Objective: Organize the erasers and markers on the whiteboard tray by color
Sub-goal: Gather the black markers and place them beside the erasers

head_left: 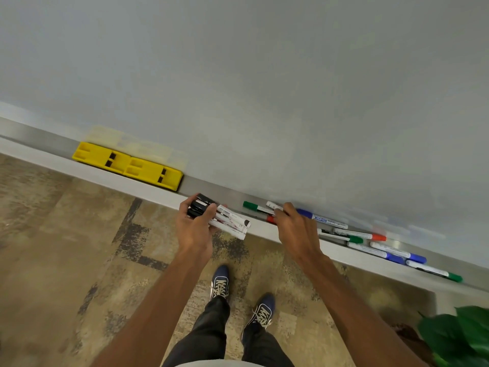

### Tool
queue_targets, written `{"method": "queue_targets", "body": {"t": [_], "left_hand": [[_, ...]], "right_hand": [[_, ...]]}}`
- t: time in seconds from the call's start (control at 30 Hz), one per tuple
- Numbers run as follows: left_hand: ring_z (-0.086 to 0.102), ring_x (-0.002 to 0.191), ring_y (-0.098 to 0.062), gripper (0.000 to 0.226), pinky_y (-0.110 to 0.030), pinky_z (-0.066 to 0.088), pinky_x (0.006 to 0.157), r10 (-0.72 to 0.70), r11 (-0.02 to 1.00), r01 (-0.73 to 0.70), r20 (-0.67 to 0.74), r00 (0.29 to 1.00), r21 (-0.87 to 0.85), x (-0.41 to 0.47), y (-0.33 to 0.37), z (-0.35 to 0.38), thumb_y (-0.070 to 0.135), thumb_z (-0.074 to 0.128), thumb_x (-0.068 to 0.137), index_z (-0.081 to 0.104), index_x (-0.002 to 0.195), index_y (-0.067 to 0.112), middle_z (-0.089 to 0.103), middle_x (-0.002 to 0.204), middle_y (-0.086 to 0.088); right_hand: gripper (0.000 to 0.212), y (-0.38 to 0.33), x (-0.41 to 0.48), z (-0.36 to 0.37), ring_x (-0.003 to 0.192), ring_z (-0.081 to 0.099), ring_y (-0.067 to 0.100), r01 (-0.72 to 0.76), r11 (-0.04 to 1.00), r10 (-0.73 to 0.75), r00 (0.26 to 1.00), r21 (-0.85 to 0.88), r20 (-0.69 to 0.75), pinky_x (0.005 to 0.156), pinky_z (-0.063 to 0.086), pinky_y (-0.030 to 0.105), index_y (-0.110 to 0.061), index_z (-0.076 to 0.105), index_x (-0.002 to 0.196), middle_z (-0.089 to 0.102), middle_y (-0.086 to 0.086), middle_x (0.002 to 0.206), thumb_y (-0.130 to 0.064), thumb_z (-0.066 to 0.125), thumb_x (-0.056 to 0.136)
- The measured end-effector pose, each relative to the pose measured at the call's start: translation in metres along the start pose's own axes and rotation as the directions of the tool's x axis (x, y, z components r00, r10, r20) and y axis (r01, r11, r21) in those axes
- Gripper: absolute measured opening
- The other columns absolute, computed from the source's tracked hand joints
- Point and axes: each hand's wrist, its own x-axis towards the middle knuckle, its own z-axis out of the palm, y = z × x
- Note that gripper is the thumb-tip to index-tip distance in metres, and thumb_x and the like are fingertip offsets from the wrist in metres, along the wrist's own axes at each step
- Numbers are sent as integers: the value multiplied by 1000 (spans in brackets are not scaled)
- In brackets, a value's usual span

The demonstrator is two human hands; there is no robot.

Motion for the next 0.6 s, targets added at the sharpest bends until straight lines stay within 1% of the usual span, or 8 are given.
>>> {"method": "queue_targets", "body": {"t": [0.1, 0.13, 0.2, 0.27, 0.33, 0.4, 0.47, 0.6], "left_hand": [[75, 96, -36, 49, -46, 63, 77, 6, 1000, -6, -9, 1000, -16, 3, 0, 3, -10, 64, 89, 57, 129, 17, 66, 119, -24], [75, 96, -36, 48, -46, 63, 76, 11, 1000, -11, -19, 1000, -18, 4, 0, 4, -10, 64, 89, 58, 128, 18, 66, 119, -23], [74, 99, -36, 48, -48, 63, 80, 33, 999, -33, -50, 998, -8, 7, 0, 7, -10, 66, 88, 58, 126, 19, 67, 120, -21], [72, 103, -36, 47, -49, 62, 82, 76, 997, -74, -93, 993, 21, 9, 0, 11, -9, 69, 87, 60, 122, 21, 68, 118, -18], [72, 103, -32, 46, -43, 63, 79, 133, 990, -127, -121, 984, 59, 12, 1, 13, -7, 71, 86, 61, 118, 25, 69, 113, -13], [72, 104, -28, 46, -37, 63, 76, 172, 983, -161, -136, 976, 85, 15, 1, 14, -5, 72, 86, 61, 117, 27, 69, 111, -10], [72, 104, -29, 46, -40, 63, 78, 177, 983, -168, -134, 975, 81, 18, 1, 13, -5, 73, 86, 62, 118, 26, 70, 112, -11], [72, 104, -32, 47, -49, 62, 83, 161, 985, -154, -111, 981, 76, 26, 4, 10, -5, 72, 86, 60, 123, 23, 70, 115, -14]], "right_hand": [[14, -12, -1, -4, 67, 65, 16, -198, 902, 200, 979, 384, 34, 58, 56, 34, -12, 75, 101, 66, 2, 90, -19, 69, 92], [18, -19, -1, -7, 72, 65, 13, -301, 767, 281, 951, 566, 126, 64, 57, 30, -13, 74, 106, 68, 0, 92, -22, 68, 92], [22, -34, -1, -13, 76, 70, 15, -496, 339, 345, 856, 799, 385, 66, 59, 27, -17, 72, 111, 72, 0, 94, -25, 69, 91], [23, -51, 0, -18, 85, 74, 22, -571, -83, 267, 777, 817, 570, 65, 59, 27, -17, 70, 112, 74, 6, 101, -21, 71, 89], [29, -66, 3, -20, 97, 72, 27, -551, -310, 199, 759, 775, 620, 70, 61, 33, -10, 68, 116, 73, 12, 110, -16, 72, 88], [33, -81, 7, -19, 103, 70, 30, -512, -440, 203, 744, 738, 637, 75, 61, 40, -4, 66, 118, 71, 15, 113, -12, 73, 87], [30, -91, 10, -18, 101, 71, 31, -473, -495, 273, 712, 729, 647, 76, 61, 42, -3, 67, 116, 70, 17, 110, -7, 72, 87], [21, -102, 21, -14, 91, 73, 34, -459, -423, 398, 680, 781, 615, 78, 61, 48, 0, 69, 108, 68, 23, 104, 3, 69, 87]]}}
